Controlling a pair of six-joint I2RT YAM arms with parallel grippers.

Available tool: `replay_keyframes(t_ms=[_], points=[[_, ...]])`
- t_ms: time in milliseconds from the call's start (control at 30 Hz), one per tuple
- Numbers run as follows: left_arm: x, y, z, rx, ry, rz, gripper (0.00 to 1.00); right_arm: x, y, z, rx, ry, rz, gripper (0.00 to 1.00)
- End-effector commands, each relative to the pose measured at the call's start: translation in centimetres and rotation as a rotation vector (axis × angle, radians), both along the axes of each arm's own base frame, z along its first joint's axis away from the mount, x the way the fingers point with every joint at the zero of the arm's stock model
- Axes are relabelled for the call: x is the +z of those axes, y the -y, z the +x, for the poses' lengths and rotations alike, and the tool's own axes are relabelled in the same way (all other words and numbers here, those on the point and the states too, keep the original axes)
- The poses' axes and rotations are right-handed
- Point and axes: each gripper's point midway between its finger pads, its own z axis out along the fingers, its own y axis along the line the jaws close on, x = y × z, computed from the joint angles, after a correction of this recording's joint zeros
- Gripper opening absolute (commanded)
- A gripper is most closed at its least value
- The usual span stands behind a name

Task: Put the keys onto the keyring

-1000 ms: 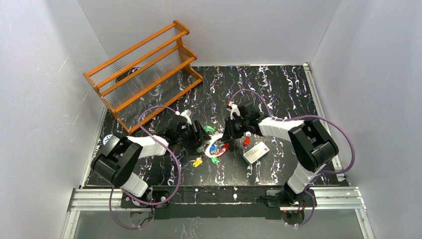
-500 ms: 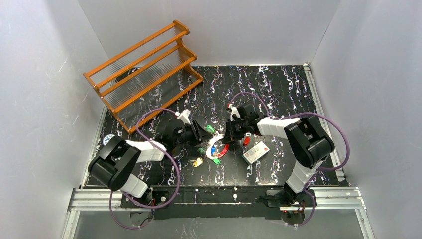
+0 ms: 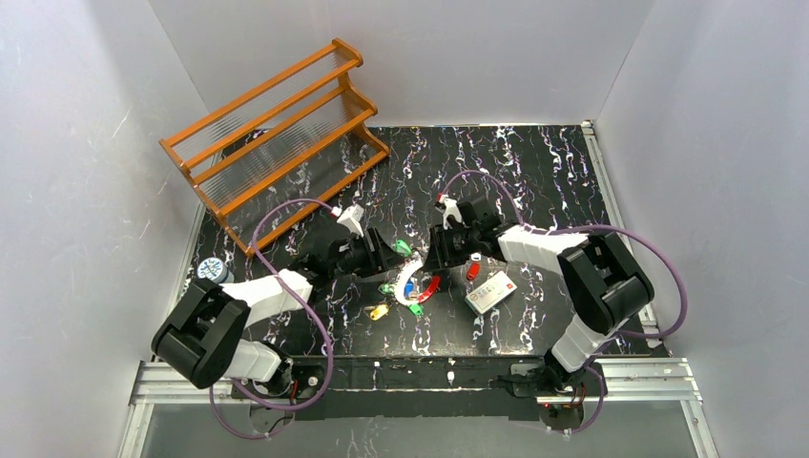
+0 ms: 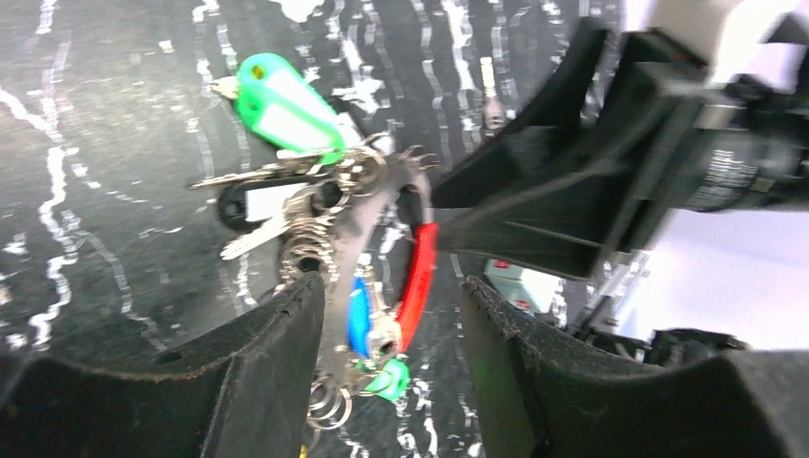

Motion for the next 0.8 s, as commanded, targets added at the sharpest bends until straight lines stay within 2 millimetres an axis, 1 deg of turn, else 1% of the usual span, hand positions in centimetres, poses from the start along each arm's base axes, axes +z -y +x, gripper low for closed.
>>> replay_keyframes(t_ms=[0,67,133,267,400,500,633,700,767], points=[[-3.1,-2.1,0.0,0.007,-0.046,0.224,0.53,1.1,0.4,-0.3,-0.005,0.022,0.002,0.48],[-4.1,-2.4,-0.2,0.001,-0.073,0.26,0.54,1.1,0.0,-0.7,0.01,-0.01,0.028,0.49],[-4.8,-2.2,-0.3,-0.012,-0.096,0.262,0.55,0.9,-0.5,-1.1,0.024,-0.039,0.052,0.48],[-5.3,-0.6,-0.8,-0.059,-0.133,0.192,0.6,0.2,-0.5,-1.5,0.017,-0.08,0.049,0.48],[-5.8,0.8,-1.3,-0.098,-0.152,0.151,0.61,-0.2,0.1,-1.9,-0.008,-0.094,0.024,0.44],[-6.0,1.8,-1.5,-0.119,-0.158,0.128,0.59,-1.0,0.5,-2.8,-0.011,-0.133,0.01,0.37],[-5.7,3.1,-1.5,-0.146,-0.16,0.087,0.53,-2.2,0.6,-3.9,-0.011,-0.193,0.023,0.22],[-5.7,3.6,-1.6,-0.161,-0.162,0.074,0.5,-2.5,0.4,-3.8,-0.01,-0.196,0.037,0.19],[-5.5,4.1,-1.7,-0.173,-0.158,0.058,0.46,-2.9,0.3,-3.9,-0.012,-0.206,0.037,0.18]])
